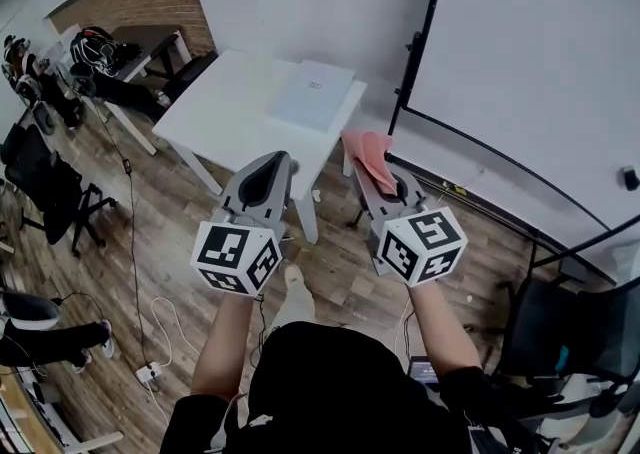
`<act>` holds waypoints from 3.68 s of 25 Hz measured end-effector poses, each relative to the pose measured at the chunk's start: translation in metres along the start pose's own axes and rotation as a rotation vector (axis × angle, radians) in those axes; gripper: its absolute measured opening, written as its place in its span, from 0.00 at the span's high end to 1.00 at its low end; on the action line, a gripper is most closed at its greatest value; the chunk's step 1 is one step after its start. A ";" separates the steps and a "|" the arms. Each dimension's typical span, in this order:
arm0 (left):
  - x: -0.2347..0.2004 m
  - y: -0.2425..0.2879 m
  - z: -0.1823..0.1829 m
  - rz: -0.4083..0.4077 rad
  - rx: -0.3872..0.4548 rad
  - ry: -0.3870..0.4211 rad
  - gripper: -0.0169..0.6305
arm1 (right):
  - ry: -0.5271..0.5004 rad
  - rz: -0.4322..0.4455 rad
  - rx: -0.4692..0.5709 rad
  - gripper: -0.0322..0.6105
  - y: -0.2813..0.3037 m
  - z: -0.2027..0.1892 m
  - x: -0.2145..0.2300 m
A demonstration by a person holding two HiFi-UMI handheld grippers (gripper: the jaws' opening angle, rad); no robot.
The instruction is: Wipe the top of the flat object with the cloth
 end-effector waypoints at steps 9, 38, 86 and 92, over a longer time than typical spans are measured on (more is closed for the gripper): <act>-0.047 0.066 -0.017 -0.026 -0.006 -0.031 0.96 | 0.006 -0.030 -0.008 0.88 0.062 0.006 0.040; -0.290 0.245 -0.071 -0.148 -0.029 -0.123 0.96 | -0.019 -0.140 -0.068 0.88 0.347 0.031 0.094; -0.283 0.445 -0.349 -0.337 -0.611 -0.148 0.77 | 0.198 -0.141 -0.407 0.88 0.475 -0.096 0.347; -0.281 0.455 -0.380 -0.400 -0.691 -0.024 0.67 | 0.206 -0.146 -0.451 0.88 0.479 -0.116 0.357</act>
Point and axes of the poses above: the fingertips, and each gripper's own axes: y forward along the fingers, x to its right, z out of its top, the point moved 8 cm from there along -y, backward along the fingers, and after that the axes turned 7 degrees about y, right-handed, at the moved point
